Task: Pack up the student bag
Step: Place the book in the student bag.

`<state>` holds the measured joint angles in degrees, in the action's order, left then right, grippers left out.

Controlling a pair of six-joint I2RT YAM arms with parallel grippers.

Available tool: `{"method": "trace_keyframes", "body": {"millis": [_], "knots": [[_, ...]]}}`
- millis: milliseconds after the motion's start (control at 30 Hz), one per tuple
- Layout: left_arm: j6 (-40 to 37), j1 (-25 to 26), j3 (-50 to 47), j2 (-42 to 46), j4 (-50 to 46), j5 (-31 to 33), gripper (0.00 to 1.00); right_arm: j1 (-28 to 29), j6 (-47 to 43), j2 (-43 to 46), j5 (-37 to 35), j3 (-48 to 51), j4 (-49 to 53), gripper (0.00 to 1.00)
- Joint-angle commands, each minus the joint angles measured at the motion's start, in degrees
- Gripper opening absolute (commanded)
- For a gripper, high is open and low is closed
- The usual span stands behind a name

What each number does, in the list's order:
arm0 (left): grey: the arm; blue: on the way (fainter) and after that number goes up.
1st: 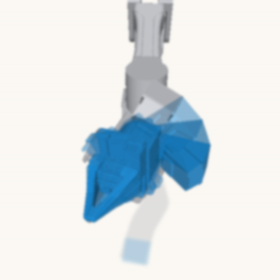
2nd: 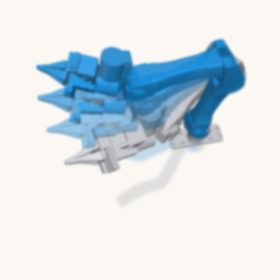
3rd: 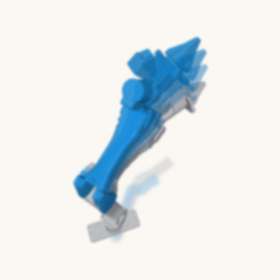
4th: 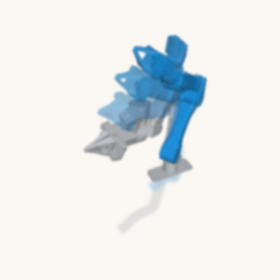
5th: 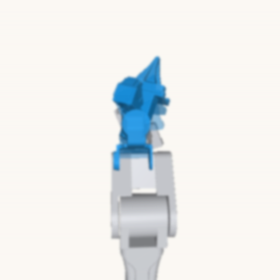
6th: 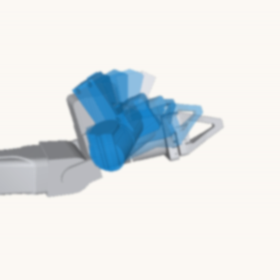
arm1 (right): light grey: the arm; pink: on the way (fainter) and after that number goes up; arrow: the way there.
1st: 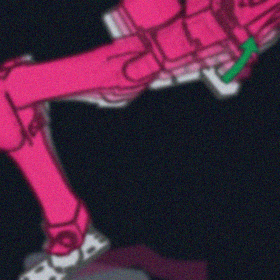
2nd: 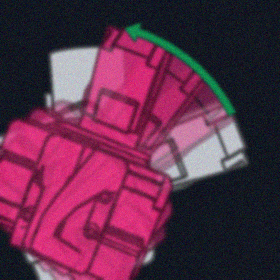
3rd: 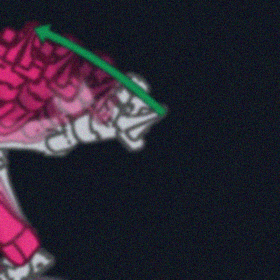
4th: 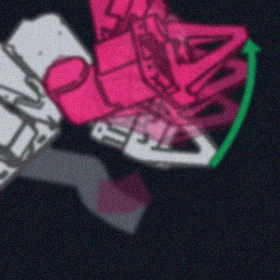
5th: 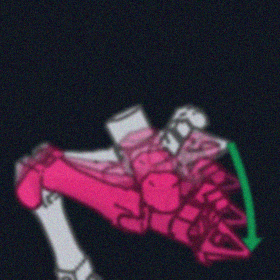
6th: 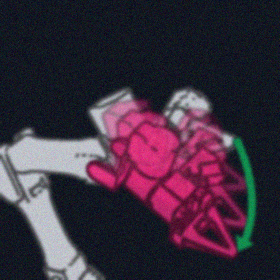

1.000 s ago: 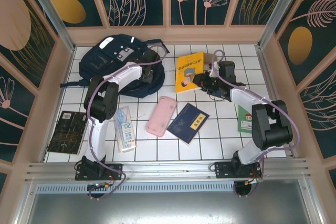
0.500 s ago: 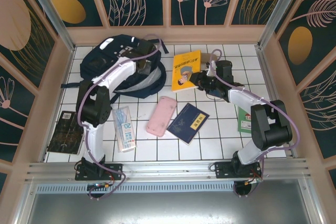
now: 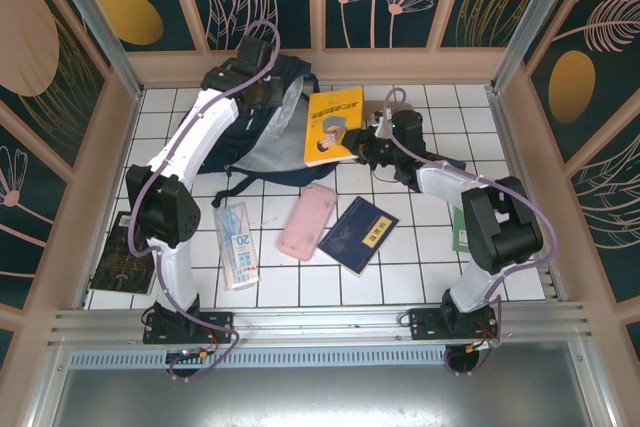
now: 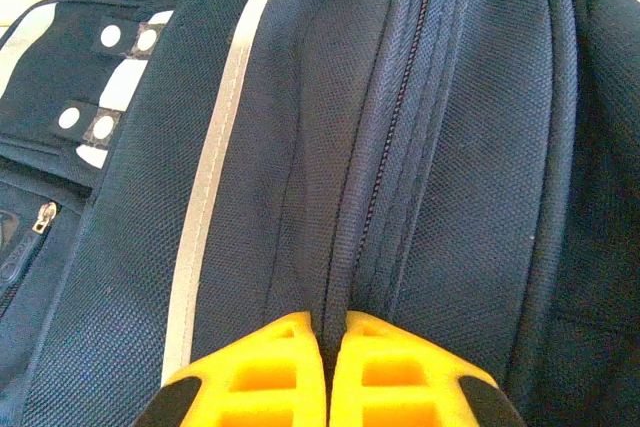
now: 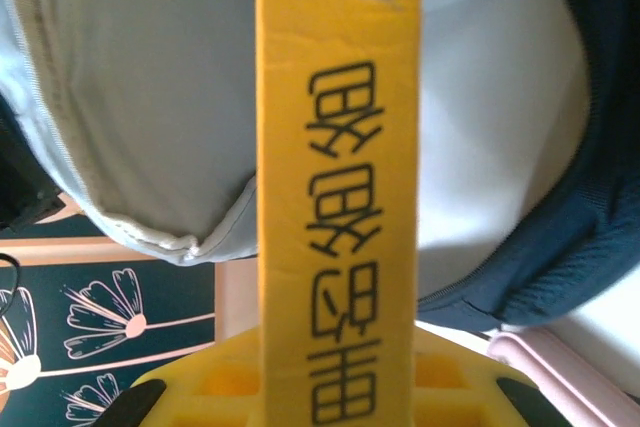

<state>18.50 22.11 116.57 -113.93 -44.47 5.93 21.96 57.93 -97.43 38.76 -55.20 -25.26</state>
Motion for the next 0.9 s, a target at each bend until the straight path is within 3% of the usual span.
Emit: {"method": "trace_keyframes", "body": {"millis": [0, 200, 400, 633, 867], "knots": [[3.6, -1.6, 4.1, 3.4, 4.2, -5.9, 0.00, 3.2, 4.6, -2.7, -4.1, -4.4, -12.1, 0.00], [5.4, -2.2, 4.1, 4.0, 4.9, -9.6, 0.00, 8.7, 10.7, -13.0, -9.9, -12.2, -19.9, 0.00], [7.3, -2.3, 4.1, 4.4, 5.4, -11.6, 0.00, 13.7, 14.7, -24.3, -17.0, -24.1, -20.8, 0.00], [8.8, -2.3, 3.8, 4.8, 5.8, -13.9, 0.00, 18.0, 19.8, -38.2, -26.2, -39.2, -18.7, 0.00], [9.9, -2.3, 3.8, 5.2, 6.3, -14.7, 0.00, 22.0, 21.1, -50.6, -33.5, -59.6, -8.7, 0.00]]}}
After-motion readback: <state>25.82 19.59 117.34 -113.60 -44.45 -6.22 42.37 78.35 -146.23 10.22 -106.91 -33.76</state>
